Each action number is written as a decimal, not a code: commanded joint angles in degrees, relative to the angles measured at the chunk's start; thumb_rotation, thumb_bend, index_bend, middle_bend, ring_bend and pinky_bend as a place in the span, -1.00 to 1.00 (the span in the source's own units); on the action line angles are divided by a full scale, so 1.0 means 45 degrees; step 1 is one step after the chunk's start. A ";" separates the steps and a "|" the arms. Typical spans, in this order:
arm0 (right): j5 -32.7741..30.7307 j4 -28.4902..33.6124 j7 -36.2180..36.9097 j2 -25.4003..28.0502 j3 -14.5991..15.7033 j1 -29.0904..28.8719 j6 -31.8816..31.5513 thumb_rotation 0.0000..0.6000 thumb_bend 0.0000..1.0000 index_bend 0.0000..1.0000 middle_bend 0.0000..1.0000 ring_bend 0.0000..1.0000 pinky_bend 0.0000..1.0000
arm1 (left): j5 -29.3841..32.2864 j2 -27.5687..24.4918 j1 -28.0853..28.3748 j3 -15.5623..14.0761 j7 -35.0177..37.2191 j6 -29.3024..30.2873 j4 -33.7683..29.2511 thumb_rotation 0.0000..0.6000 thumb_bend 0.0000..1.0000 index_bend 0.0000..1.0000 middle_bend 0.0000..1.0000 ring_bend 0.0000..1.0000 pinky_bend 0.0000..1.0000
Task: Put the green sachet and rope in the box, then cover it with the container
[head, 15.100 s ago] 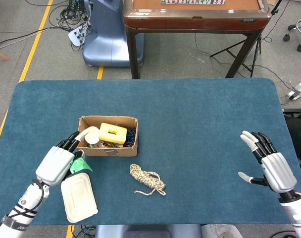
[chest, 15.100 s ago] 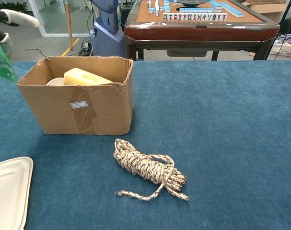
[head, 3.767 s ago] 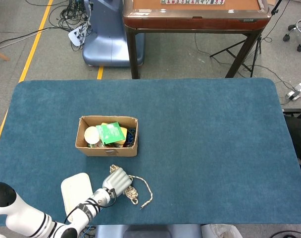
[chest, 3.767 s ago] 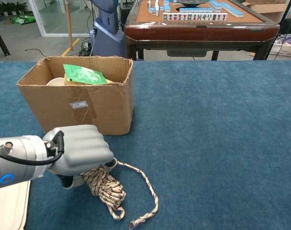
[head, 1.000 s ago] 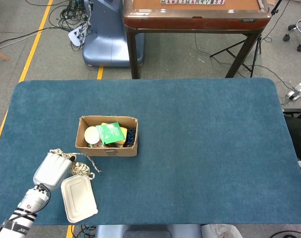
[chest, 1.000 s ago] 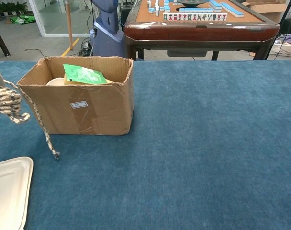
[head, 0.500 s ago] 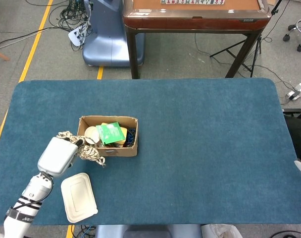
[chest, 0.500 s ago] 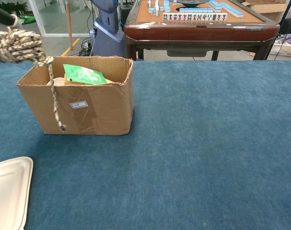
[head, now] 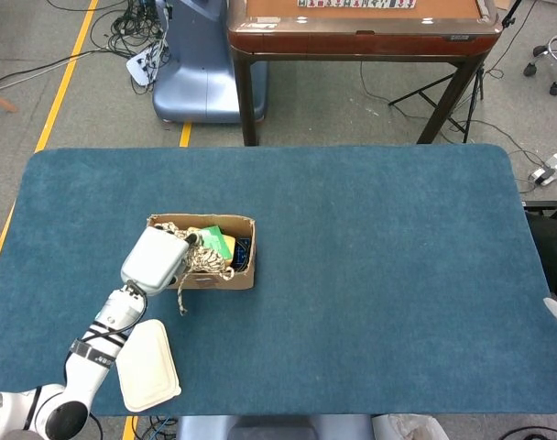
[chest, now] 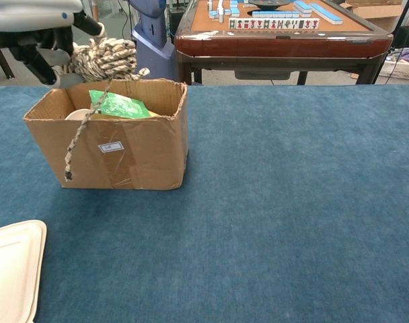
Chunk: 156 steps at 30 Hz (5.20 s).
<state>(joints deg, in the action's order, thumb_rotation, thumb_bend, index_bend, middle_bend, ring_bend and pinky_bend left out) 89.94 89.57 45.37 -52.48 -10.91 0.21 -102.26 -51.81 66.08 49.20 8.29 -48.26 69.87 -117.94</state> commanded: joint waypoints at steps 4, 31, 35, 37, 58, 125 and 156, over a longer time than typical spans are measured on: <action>-0.0015 0.0004 0.0000 0.0009 0.0014 -0.0045 0.0081 1.00 -1.00 -0.72 -0.74 -1.00 -0.92 | 0.1141 0.0826 0.0651 0.0393 -0.0167 -0.0523 0.1008 1.00 0.71 0.04 -0.78 -0.68 -0.20; 0.0005 0.0020 0.0014 0.0031 0.0085 -0.0078 0.0120 1.00 -1.00 -0.72 -0.74 -1.00 -0.92 | 0.0778 0.1027 -0.0041 -0.0657 -0.1474 0.2017 -0.0017 1.00 -0.41 -1.00 -0.98 -0.79 -0.30; 0.0072 0.0078 -0.0177 -0.0001 0.0129 -0.0144 0.0221 1.00 -1.00 -0.72 -0.74 -1.00 -0.92 | -0.0551 0.0265 -0.0793 -0.1326 -0.0899 0.2376 -0.0578 1.00 -0.41 -1.00 -0.98 -0.79 -0.30; 0.0091 0.0117 -0.0277 -0.0008 0.0146 -0.0175 0.0275 1.00 -1.00 -0.72 -0.74 -1.00 -0.92 | -0.1351 -0.0107 -0.1165 -0.1644 -0.0350 0.2409 -0.0585 1.00 -0.41 -1.00 -0.98 -0.79 -0.30; 0.0077 0.0408 -0.0988 -0.0069 0.0243 -0.0410 0.0686 1.00 -1.00 -0.72 -0.74 -1.00 -0.92 | -0.7274 -0.2251 -0.4925 -0.4298 0.2413 0.3133 0.0031 1.00 -0.41 -0.77 -0.99 -0.79 -0.30; 0.0006 0.0598 -0.1665 -0.0162 0.0363 -0.0722 0.1219 1.00 -1.00 -0.72 -0.74 -1.00 -0.92 | -1.1808 0.1147 -0.7002 -0.4660 0.6151 0.0572 0.7565 1.00 -0.90 -0.47 -1.00 -0.99 -0.55; -0.0052 0.0637 -0.1714 -0.0164 0.0379 -0.0773 0.1328 1.00 -1.00 -0.72 -0.74 -1.00 -0.92 | -1.1772 0.1650 -0.7296 -0.4746 0.7125 0.0416 0.8629 1.00 -0.95 -0.48 -1.00 -0.99 -0.55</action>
<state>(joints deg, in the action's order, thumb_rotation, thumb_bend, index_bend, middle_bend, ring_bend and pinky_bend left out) 89.71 92.44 37.66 -53.22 -9.20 -3.27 -96.29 -104.81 73.49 16.35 -13.01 -16.26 71.80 -79.04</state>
